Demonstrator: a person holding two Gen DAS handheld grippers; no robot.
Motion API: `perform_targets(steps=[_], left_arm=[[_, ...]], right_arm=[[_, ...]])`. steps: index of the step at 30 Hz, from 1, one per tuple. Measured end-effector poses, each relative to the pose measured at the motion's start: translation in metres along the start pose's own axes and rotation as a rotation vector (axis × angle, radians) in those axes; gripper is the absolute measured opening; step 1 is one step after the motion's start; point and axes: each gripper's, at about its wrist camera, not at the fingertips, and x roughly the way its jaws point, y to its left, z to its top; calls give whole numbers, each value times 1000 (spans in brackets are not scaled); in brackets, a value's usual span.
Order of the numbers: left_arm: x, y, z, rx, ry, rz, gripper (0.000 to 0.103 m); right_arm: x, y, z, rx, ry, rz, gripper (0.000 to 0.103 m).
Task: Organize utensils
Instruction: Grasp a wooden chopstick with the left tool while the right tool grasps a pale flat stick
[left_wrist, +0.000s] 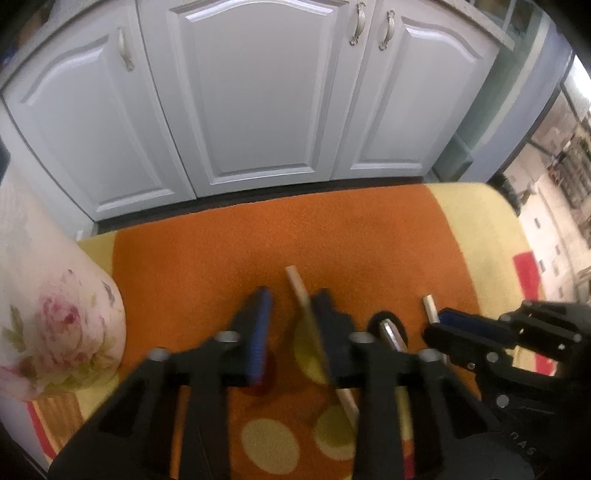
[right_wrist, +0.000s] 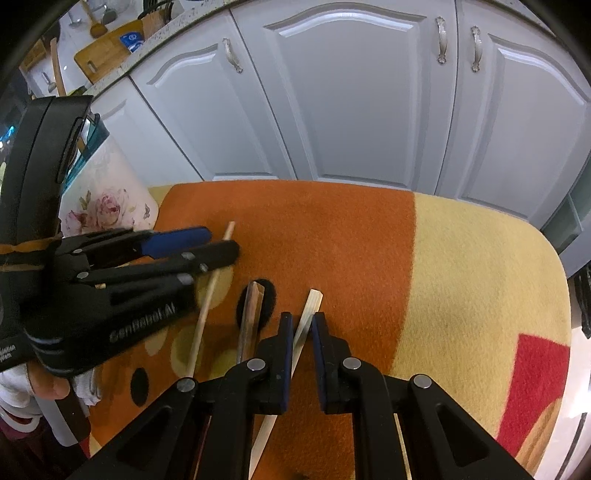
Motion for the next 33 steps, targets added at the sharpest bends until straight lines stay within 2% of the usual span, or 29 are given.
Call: perform_targets(steps=[4, 6, 8, 12, 15, 26, 31, 33], left_arm=[[-1, 10, -1, -39, 16, -75, 7], [-3, 18, -1, -92, 41, -129, 5], [-8, 22, -1, -120, 43, -157, 5], [-27, 20, -6, -103, 16, -181, 4], [-37, 17, -9, -93, 2, -187, 4], [-48, 19, -23, -83, 1, -180, 5], [-53, 23, -27, -87, 2, -180, 5], [-55, 24, -28, -88, -3, -180, 5]], right_arm=[[-6, -4, -1, 32, -21, 27, 9], [-12, -6, 0, 49, -39, 45, 8], [-18, -7, 1, 60, -57, 62, 8], [-32, -9, 3, 69, -92, 79, 8], [-37, -8, 2, 66, -93, 71, 7], [9, 12, 8, 17, 57, -46, 12], [17, 13, 18, 22, 47, -58, 13], [16, 13, 18, 12, 46, -52, 9]])
